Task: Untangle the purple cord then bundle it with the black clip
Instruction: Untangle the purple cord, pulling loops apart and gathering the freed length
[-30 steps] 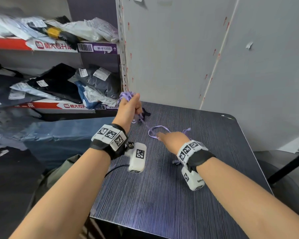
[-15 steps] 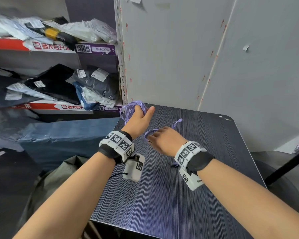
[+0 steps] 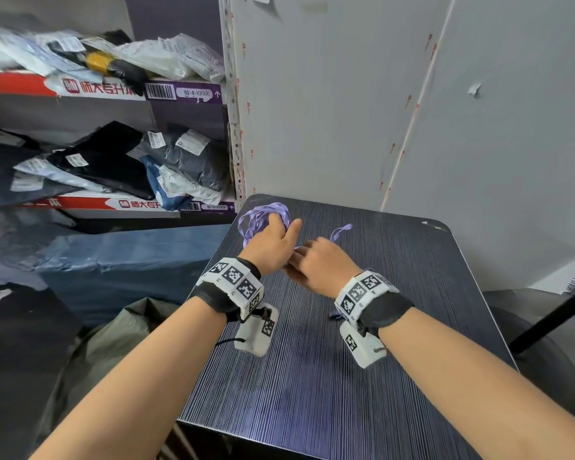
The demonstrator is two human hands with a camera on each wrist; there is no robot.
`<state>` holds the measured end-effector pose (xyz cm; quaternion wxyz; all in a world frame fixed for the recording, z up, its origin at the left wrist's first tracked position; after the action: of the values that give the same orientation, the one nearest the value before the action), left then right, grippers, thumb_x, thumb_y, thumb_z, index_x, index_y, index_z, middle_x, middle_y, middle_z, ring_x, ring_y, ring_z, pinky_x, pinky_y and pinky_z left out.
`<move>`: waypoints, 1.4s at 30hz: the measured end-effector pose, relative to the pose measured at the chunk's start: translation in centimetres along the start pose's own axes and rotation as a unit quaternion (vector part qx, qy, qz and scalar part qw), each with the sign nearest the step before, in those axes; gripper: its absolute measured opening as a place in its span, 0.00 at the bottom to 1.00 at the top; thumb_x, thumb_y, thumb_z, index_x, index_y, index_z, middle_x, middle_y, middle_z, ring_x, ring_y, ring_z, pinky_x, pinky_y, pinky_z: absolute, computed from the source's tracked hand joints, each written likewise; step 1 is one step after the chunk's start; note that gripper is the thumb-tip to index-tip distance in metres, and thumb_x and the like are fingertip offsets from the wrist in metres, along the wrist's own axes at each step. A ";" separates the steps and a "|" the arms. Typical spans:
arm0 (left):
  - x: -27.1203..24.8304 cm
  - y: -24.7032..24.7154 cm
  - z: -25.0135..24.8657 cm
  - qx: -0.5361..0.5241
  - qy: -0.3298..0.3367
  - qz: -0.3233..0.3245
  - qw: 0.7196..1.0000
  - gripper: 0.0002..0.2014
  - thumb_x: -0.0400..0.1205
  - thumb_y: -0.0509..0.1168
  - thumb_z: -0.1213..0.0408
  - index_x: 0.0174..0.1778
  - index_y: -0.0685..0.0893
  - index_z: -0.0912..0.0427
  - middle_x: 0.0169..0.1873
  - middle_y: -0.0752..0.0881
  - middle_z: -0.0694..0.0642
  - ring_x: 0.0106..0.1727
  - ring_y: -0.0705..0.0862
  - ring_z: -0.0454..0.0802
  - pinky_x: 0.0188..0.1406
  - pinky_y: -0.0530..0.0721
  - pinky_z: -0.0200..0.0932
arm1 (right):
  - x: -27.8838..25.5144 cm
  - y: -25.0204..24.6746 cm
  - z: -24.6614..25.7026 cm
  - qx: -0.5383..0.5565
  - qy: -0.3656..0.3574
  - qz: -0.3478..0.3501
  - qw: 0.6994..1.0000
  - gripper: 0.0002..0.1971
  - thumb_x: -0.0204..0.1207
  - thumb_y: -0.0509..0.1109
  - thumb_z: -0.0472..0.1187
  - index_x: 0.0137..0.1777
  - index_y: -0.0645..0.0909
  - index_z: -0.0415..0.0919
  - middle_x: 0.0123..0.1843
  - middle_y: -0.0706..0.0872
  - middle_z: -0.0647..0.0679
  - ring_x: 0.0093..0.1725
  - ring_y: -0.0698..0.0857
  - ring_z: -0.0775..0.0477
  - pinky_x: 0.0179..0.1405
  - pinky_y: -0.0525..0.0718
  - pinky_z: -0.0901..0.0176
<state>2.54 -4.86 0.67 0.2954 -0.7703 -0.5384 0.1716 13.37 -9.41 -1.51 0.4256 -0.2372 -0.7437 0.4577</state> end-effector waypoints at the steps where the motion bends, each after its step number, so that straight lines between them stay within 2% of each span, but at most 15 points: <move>1: 0.0 0.2 0.1 0.016 0.000 0.007 1.000 0.26 0.87 0.49 0.47 0.69 0.67 0.67 0.63 0.80 0.69 0.66 0.78 0.65 0.65 0.72 0.52 | 0.1 0.0 0.0 -0.007 0.003 -0.003 1.000 0.18 0.76 0.58 0.50 0.35 0.85 0.41 0.25 0.84 0.50 0.24 0.83 0.46 0.27 0.75 0.59; 4: -0.5 0.4 0.2 0.081 0.015 0.012 0.997 0.24 0.87 0.47 0.49 0.66 0.68 0.68 0.58 0.80 0.70 0.60 0.80 0.67 0.56 0.76 0.53 | 0.1 -0.5 -0.2 0.000 0.054 -0.003 0.999 0.16 0.63 0.80 0.49 0.28 0.81 0.38 0.21 0.82 0.48 0.22 0.81 0.45 0.26 0.78 0.60; 6: -0.7 0.4 0.3 0.107 0.014 0.011 0.994 0.24 0.87 0.46 0.49 0.65 0.68 0.69 0.55 0.82 0.69 0.56 0.81 0.67 0.52 0.76 0.52 | -0.1 -0.6 -0.3 0.029 0.091 0.004 0.995 0.19 0.57 0.84 0.49 0.26 0.79 0.37 0.21 0.82 0.45 0.23 0.82 0.43 0.26 0.80 0.58; 8: -0.7 0.6 0.7 0.095 0.012 0.024 0.995 0.24 0.87 0.47 0.50 0.65 0.69 0.69 0.53 0.81 0.68 0.51 0.81 0.63 0.50 0.74 0.49 | -0.1 -0.8 0.0 0.048 0.107 0.007 0.993 0.19 0.63 0.81 0.50 0.31 0.81 0.34 0.27 0.85 0.42 0.29 0.85 0.41 0.33 0.81 0.53; 10: -0.5 0.8 1.3 0.069 0.020 0.032 0.997 0.21 0.88 0.48 0.54 0.61 0.72 0.69 0.48 0.80 0.65 0.40 0.76 0.50 0.40 0.67 0.39 | 0.0 -0.6 0.1 0.074 0.132 0.043 0.987 0.19 0.73 0.71 0.53 0.41 0.82 0.33 0.39 0.88 0.39 0.43 0.85 0.38 0.47 0.77 0.49; 12: -0.8 0.6 1.6 0.020 0.005 0.021 1.000 0.16 0.88 0.49 0.57 0.53 0.74 0.67 0.40 0.79 0.62 0.32 0.70 0.43 0.32 0.65 0.34 | -0.2 -0.5 -0.1 0.092 0.166 0.063 0.980 0.20 0.77 0.65 0.57 0.47 0.80 0.36 0.46 0.87 0.42 0.50 0.83 0.40 0.52 0.73 0.50; 15: -1.5 0.5 2.5 -0.035 -0.032 0.008 0.999 0.13 0.89 0.47 0.62 0.56 0.72 0.65 0.42 0.78 0.62 0.34 0.70 0.50 0.32 0.67 0.37 | -0.6 -0.1 -0.3 0.157 0.208 0.079 0.962 0.21 0.75 0.66 0.60 0.50 0.75 0.40 0.44 0.85 0.46 0.47 0.82 0.43 0.48 0.75 0.51; 17: -1.8 0.8 3.8 -0.045 -0.056 -0.003 0.997 0.13 0.89 0.47 0.59 0.59 0.71 0.63 0.43 0.78 0.58 0.35 0.70 0.51 0.33 0.67 0.41 | -1.0 0.4 -0.3 0.207 0.223 0.097 0.948 0.22 0.74 0.68 0.58 0.53 0.74 0.39 0.42 0.82 0.46 0.45 0.82 0.42 0.44 0.76 0.51; 21: -2.6 1.0 5.6 0.019 -0.048 0.004 0.999 0.17 0.87 0.53 0.52 0.35 0.66 0.57 0.25 0.68 0.49 0.25 0.66 0.41 0.21 0.63 0.32 | -2.0 1.6 0.1 0.187 0.232 0.097 0.950 0.16 0.78 0.65 0.54 0.58 0.77 0.44 0.50 0.84 0.48 0.56 0.80 0.43 0.58 0.71 0.50; 23: -2.9 1.3 6.5 0.027 -0.032 0.024 0.999 0.20 0.85 0.58 0.49 0.30 0.64 0.54 0.24 0.67 0.49 0.23 0.65 0.44 0.22 0.63 0.35 | -2.3 2.3 0.4 0.162 0.243 0.100 0.951 0.15 0.78 0.64 0.56 0.58 0.79 0.50 0.54 0.85 0.53 0.62 0.77 0.46 0.65 0.64 0.50; 26: -3.4 1.9 7.5 -0.010 -0.027 0.021 0.999 0.23 0.80 0.65 0.46 0.29 0.63 0.55 0.24 0.66 0.51 0.26 0.64 0.47 0.29 0.65 0.42 | -2.2 2.5 0.7 0.153 0.266 0.078 0.949 0.17 0.72 0.68 0.62 0.56 0.80 0.55 0.57 0.83 0.57 0.64 0.74 0.50 0.65 0.61 0.51; 29: -4.4 2.4 8.0 -0.039 -0.004 0.049 0.998 0.24 0.77 0.67 0.46 0.28 0.67 0.58 0.20 0.63 0.51 0.22 0.60 0.46 0.23 0.59 0.39 | -2.1 2.3 0.7 0.167 0.296 0.066 0.938 0.18 0.68 0.73 0.60 0.56 0.80 0.55 0.61 0.81 0.58 0.67 0.71 0.50 0.63 0.60 0.52; 35: -4.8 2.7 8.3 -0.053 -0.022 0.032 0.998 0.23 0.80 0.66 0.49 0.28 0.63 0.55 0.21 0.62 0.49 0.22 0.60 0.44 0.22 0.59 0.37 | -2.6 2.6 1.0 0.183 0.333 0.066 0.923 0.11 0.70 0.72 0.57 0.47 0.84 0.53 0.53 0.83 0.54 0.65 0.74 0.48 0.64 0.59 0.52; 39: -4.6 3.0 9.3 -0.142 -0.056 0.015 0.988 0.14 0.82 0.65 0.57 0.31 0.78 0.57 0.20 0.68 0.48 0.21 0.65 0.44 0.25 0.65 0.39 | -3.1 3.1 0.9 0.199 0.354 0.065 0.912 0.11 0.71 0.71 0.58 0.47 0.86 0.54 0.50 0.85 0.55 0.62 0.77 0.48 0.68 0.60 0.48; 42: -4.3 2.9 10.0 -0.236 -0.102 0.004 0.966 0.10 0.82 0.64 0.62 0.36 0.83 0.56 0.15 0.69 0.44 0.17 0.66 0.42 0.23 0.66 0.38 | -3.5 3.4 0.5 0.220 0.366 0.067 0.902 0.10 0.74 0.68 0.58 0.49 0.85 0.56 0.50 0.84 0.56 0.60 0.78 0.49 0.70 0.60 0.46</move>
<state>-2.73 -6.91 -9.12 0.0479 -0.7989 -0.5877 0.1184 14.67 -10.66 -6.09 0.6777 -0.3375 -0.3984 0.5178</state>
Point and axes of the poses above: each hand's wrist, its own x-axis towards the middle knuckle, its own y-axis out of the palm, z = x × y, the point moved 2 cm from there along x, towards the middle knuckle
